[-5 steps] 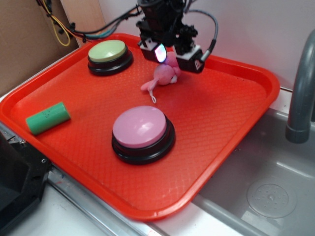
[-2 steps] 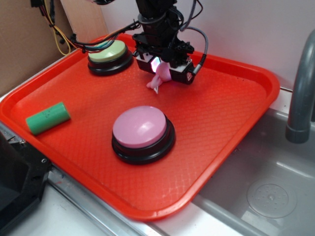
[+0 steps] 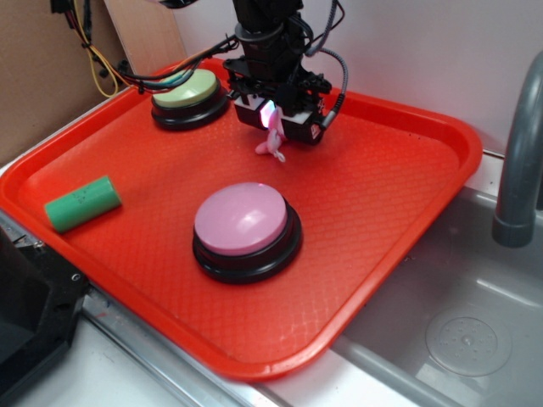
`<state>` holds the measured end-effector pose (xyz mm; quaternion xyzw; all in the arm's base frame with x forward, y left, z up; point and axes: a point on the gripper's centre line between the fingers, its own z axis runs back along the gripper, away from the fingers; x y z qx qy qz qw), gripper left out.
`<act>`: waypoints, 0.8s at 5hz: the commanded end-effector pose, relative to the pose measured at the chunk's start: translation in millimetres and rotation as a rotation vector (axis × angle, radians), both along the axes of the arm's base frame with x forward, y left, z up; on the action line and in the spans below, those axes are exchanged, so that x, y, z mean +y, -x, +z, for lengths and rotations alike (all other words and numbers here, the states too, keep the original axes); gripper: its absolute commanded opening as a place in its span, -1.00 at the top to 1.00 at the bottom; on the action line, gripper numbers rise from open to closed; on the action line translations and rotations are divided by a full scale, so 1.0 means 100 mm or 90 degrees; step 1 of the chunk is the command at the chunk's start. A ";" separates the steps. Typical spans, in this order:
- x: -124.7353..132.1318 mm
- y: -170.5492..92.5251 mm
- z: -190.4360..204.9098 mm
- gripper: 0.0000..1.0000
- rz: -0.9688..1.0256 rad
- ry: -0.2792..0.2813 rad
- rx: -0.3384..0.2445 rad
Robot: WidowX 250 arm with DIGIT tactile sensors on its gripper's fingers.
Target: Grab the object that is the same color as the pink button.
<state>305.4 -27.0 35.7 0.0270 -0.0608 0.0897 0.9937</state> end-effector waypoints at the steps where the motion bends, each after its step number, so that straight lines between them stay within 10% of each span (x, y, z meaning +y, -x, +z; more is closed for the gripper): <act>1: -0.02 -0.04 1.04 1.00 -0.026 -0.006 -0.049; 4: 0.15 0.72 1.74 1.00 -0.020 0.037 -0.085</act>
